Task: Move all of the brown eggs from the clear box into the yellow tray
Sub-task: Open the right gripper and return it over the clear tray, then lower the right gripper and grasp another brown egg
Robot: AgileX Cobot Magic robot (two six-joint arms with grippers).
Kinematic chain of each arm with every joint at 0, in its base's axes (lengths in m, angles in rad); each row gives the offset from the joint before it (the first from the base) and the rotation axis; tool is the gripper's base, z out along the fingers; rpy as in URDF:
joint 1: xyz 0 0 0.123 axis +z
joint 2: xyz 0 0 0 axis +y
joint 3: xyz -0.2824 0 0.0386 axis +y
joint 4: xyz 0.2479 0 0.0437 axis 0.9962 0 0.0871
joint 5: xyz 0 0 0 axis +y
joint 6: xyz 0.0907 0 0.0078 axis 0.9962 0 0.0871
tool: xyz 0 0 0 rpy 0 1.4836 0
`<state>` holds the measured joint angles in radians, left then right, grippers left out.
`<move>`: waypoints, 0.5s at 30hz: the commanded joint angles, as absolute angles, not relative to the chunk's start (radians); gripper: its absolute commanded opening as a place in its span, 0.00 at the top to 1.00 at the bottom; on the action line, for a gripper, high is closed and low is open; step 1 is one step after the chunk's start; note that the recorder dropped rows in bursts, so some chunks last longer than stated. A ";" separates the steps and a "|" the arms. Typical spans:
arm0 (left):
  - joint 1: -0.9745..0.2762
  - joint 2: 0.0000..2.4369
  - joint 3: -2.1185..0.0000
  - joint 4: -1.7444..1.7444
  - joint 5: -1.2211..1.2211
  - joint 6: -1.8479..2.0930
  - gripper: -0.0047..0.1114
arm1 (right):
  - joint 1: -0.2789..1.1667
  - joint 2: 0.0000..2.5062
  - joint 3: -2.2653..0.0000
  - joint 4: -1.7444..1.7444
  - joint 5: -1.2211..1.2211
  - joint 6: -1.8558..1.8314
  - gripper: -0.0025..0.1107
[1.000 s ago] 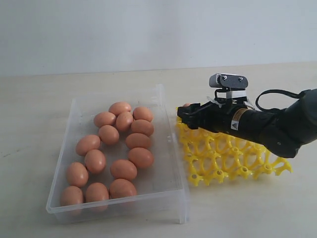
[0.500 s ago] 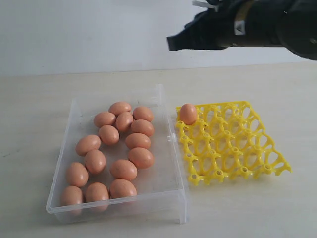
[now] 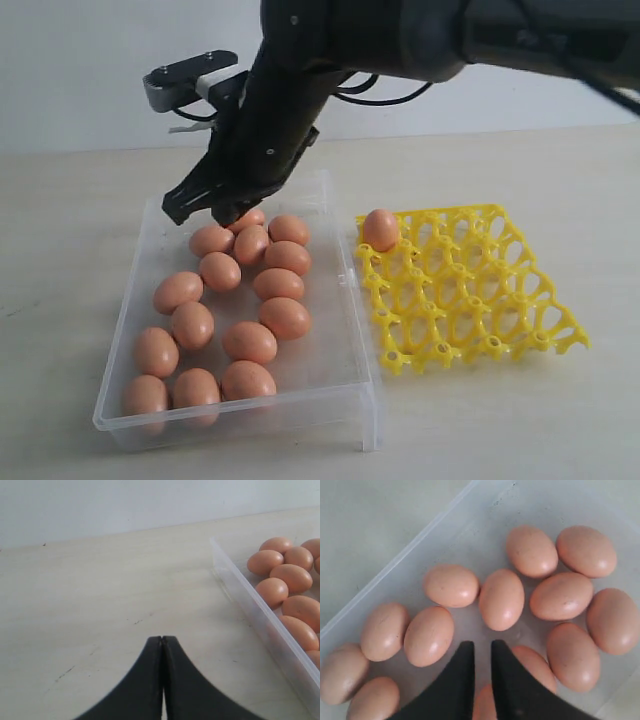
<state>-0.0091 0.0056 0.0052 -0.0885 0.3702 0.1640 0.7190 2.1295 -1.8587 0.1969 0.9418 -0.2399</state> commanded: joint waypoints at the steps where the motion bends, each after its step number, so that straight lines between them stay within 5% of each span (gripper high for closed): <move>1: -0.010 0.000 0.000 -0.092 0.361 0.157 0.96 | 0.721 2.270 -2.076 0.210 1.103 -0.185 0.60; 4: -0.010 0.000 0.000 -0.092 0.361 0.159 0.96 | 0.721 2.360 -2.201 0.210 1.191 -0.142 0.47; 15: -0.010 0.000 0.000 -0.092 0.361 0.157 0.96 | 0.721 2.506 -2.334 0.236 1.155 -0.129 0.50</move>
<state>-0.0091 0.0056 0.0052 -0.0885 0.3702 0.1640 0.7195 2.4808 -2.3076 0.2474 1.1763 -0.1342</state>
